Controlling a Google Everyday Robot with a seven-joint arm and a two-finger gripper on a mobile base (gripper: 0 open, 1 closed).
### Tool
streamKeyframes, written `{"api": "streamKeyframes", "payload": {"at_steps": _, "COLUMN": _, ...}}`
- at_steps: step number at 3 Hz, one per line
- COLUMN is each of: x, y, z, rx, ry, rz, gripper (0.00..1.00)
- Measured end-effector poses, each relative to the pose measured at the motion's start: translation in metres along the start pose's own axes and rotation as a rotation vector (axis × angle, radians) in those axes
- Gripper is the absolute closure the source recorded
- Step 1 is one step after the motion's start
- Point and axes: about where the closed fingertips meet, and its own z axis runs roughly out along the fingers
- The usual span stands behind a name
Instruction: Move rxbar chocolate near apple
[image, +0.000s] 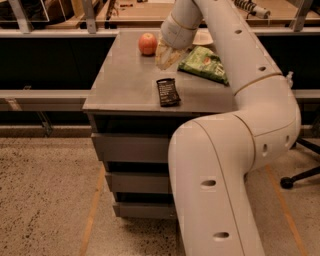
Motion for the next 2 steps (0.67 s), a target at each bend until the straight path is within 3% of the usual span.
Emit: {"api": "streamKeyframes", "payload": {"at_steps": 2, "x": -0.008, "y": -0.008, "z": 0.026, "rx": -0.023, "ry": -0.059, "rz": 0.024, "gripper": 0.04}}
